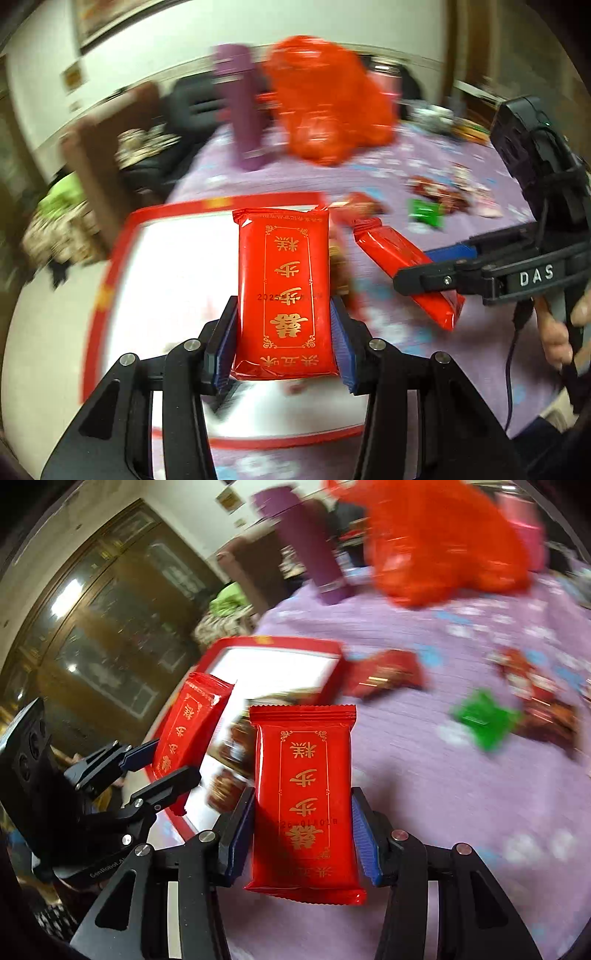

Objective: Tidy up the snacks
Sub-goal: 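Carry both long red packs over the gift box and open both tools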

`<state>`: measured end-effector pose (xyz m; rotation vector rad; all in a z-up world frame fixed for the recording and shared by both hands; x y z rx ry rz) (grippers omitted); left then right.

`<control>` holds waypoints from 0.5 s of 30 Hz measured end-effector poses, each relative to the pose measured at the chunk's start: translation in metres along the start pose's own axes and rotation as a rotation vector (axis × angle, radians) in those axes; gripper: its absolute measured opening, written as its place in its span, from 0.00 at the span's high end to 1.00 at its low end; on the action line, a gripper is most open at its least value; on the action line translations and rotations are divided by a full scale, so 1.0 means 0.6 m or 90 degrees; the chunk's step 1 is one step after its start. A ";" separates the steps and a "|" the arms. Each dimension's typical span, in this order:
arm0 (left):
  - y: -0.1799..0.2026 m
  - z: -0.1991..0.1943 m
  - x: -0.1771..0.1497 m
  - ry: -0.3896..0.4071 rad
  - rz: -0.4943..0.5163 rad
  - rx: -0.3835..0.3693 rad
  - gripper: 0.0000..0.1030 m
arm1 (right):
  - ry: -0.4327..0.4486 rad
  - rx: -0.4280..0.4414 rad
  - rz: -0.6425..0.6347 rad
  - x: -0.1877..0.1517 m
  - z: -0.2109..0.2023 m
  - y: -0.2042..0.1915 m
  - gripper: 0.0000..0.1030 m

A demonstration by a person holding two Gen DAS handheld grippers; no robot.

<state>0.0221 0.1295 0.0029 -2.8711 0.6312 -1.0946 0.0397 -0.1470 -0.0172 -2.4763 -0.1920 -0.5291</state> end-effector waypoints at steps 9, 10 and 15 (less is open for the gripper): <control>-0.082 0.028 -0.040 -0.023 -0.062 0.108 0.57 | -0.019 0.063 -0.028 0.041 0.123 -0.120 0.52; -0.086 0.035 -0.043 -0.029 -0.066 0.122 0.57 | -0.017 0.058 -0.033 0.044 0.130 -0.123 0.52; -0.102 0.038 -0.053 -0.033 -0.095 0.193 0.54 | 0.003 0.058 -0.059 0.044 0.141 -0.130 0.49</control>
Point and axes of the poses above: each gripper's, at about its wrist camera, not at the fingertips, and z roughly the way its jaws point, y to its right, x to its top, the point moved 4 cm from there along z, roughly the way its jaws point, and after that the axes turned 6 degrees about z, right-handed, at the moved point
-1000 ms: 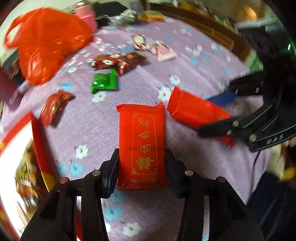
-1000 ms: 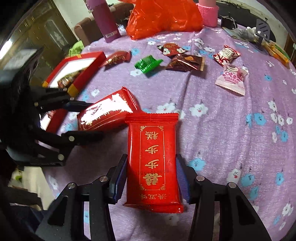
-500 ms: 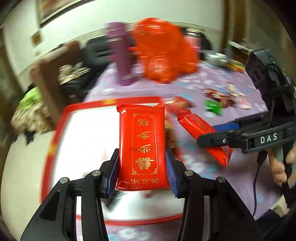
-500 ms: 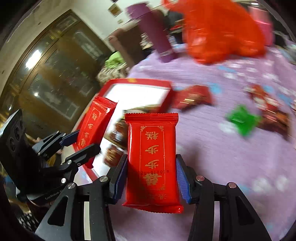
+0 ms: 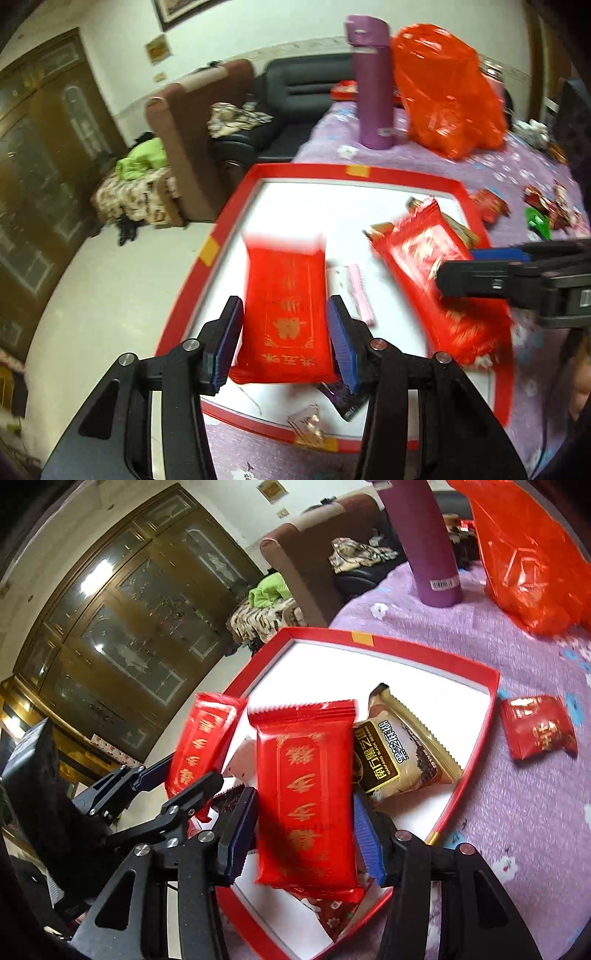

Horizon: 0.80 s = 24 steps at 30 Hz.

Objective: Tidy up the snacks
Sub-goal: 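Carry both long red packs over the gift box and open both tools, then move both tools toward the loose candies on the cloth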

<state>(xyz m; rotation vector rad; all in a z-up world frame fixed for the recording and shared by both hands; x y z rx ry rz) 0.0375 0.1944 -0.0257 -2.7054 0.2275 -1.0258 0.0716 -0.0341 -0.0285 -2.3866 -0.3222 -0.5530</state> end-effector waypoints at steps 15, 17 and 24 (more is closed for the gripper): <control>0.053 -0.047 0.032 0.047 -0.002 0.057 0.24 | 0.148 -0.021 0.046 0.003 -0.150 0.112 0.41; 0.065 -0.051 0.039 0.048 0.004 0.057 0.24 | 0.166 -0.026 0.059 0.003 -0.176 0.134 0.38; 0.102 -0.069 0.060 0.058 0.030 0.061 0.24 | 0.224 -0.046 0.099 0.007 -0.259 0.211 0.36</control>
Point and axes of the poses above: each gripper's, at about its wrist camera, not at the fingertips, and z roughly the way its jaws point, y to its right, x to its top, the point moved 4 cm from there along z, roughly the way its jaws point, and after that the axes turned 6 degrees about z, right-handed, at the moved point
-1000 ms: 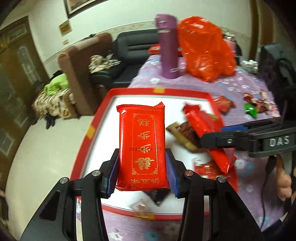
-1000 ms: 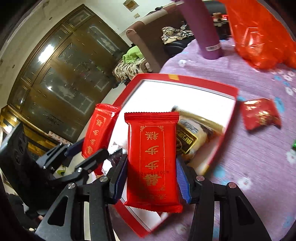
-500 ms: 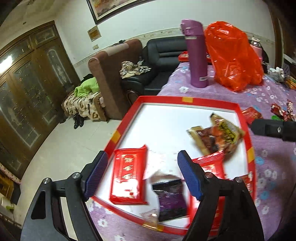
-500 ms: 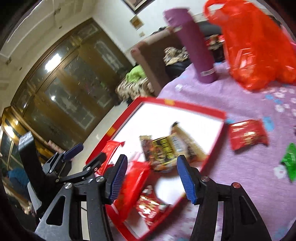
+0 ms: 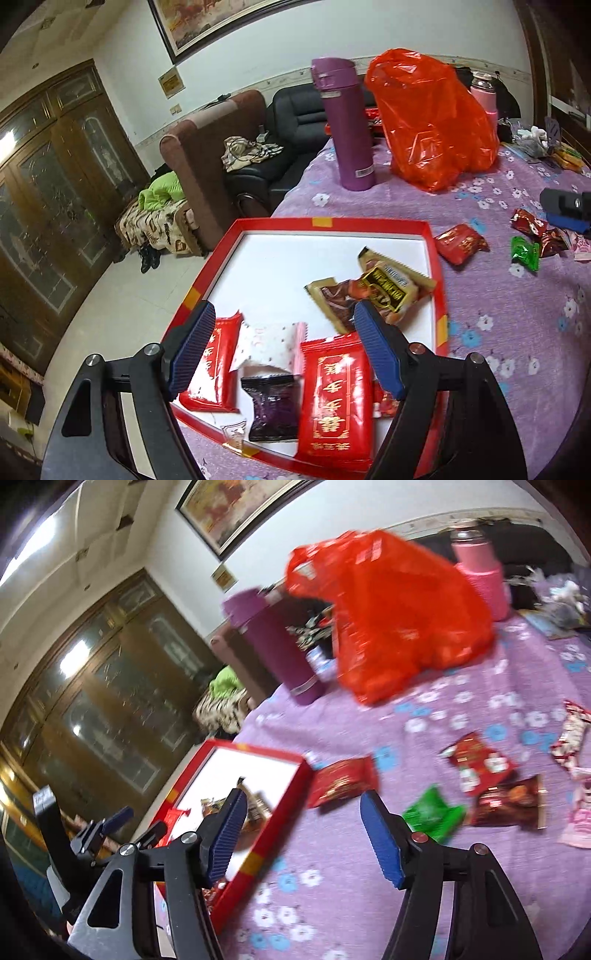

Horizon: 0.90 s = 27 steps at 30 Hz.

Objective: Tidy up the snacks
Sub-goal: 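Move both tools toward the loose candies on the cloth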

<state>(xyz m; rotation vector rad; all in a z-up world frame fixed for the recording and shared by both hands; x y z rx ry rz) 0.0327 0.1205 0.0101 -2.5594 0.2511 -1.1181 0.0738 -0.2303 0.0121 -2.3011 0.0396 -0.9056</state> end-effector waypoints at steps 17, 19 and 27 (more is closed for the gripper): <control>0.078 -0.028 0.042 0.014 0.056 -0.006 0.24 | 0.076 -0.052 0.113 0.060 -0.122 0.161 0.34; 0.086 -0.031 0.045 0.016 0.060 -0.008 0.24 | 0.080 -0.064 0.119 0.062 -0.125 0.172 0.33; 0.115 -0.037 0.054 0.016 0.080 -0.013 0.24 | 0.067 -0.067 0.137 0.061 -0.121 0.188 0.33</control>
Point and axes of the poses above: each gripper's, at about its wrist camera, not at the fingertips, and z roughly the way its jaws point, y to its right, x to its top, the point moved 4 cm from there along z, roughly the way its jaws point, and after that the axes turned 6 degrees about z, right-handed, at the moved point
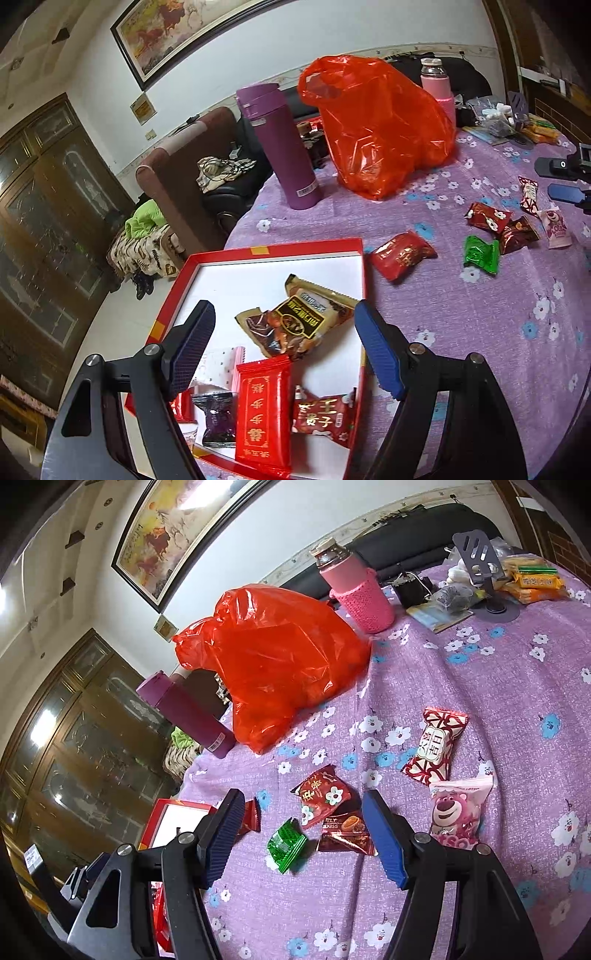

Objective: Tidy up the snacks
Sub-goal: 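Move both tools toward the loose candies on the cloth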

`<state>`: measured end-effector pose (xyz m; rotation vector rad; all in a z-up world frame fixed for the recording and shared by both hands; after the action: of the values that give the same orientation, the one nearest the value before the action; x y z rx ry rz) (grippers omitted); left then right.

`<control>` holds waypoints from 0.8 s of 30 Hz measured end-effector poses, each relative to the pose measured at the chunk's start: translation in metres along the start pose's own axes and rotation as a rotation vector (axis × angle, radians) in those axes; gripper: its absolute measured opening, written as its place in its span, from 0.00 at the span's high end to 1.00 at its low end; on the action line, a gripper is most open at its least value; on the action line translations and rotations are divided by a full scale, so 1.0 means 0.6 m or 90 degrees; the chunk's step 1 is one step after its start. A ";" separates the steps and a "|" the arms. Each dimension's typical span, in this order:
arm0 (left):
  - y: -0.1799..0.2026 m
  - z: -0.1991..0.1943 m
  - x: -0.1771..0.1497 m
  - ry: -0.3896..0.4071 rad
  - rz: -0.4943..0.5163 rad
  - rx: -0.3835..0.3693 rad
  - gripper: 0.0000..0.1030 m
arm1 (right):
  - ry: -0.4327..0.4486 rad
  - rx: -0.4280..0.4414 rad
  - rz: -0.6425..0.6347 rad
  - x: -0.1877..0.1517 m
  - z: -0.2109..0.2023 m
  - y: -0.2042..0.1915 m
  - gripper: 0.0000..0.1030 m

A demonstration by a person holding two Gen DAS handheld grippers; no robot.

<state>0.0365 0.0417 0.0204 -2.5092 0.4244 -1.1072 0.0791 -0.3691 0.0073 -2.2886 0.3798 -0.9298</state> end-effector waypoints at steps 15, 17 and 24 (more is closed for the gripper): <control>0.114 0.031 0.050 -0.020 0.078 -0.077 0.24 | 0.015 -0.040 0.084 0.038 -0.017 0.093 0.33; 0.137 0.034 0.062 -0.021 0.088 -0.101 0.24 | 0.009 -0.064 0.090 0.043 -0.019 0.109 0.33; 0.215 0.042 0.109 -0.009 0.109 -0.157 0.24 | -0.003 -0.092 0.187 0.056 -0.041 0.179 0.33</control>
<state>0.0820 -0.0944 -0.0102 -2.6261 0.8003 -1.0249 0.0826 -0.4775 -0.0317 -2.2807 0.7794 -0.7677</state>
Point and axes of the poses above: each gripper's, at about its wrist camera, not at the fingertips, and z roughly the way its jaws point, y to its right, x to its top, the point moved 4 cm from there along z, roughly the way its jaws point, and after that the axes turned 6 degrees about z, right-handed, at the moved point
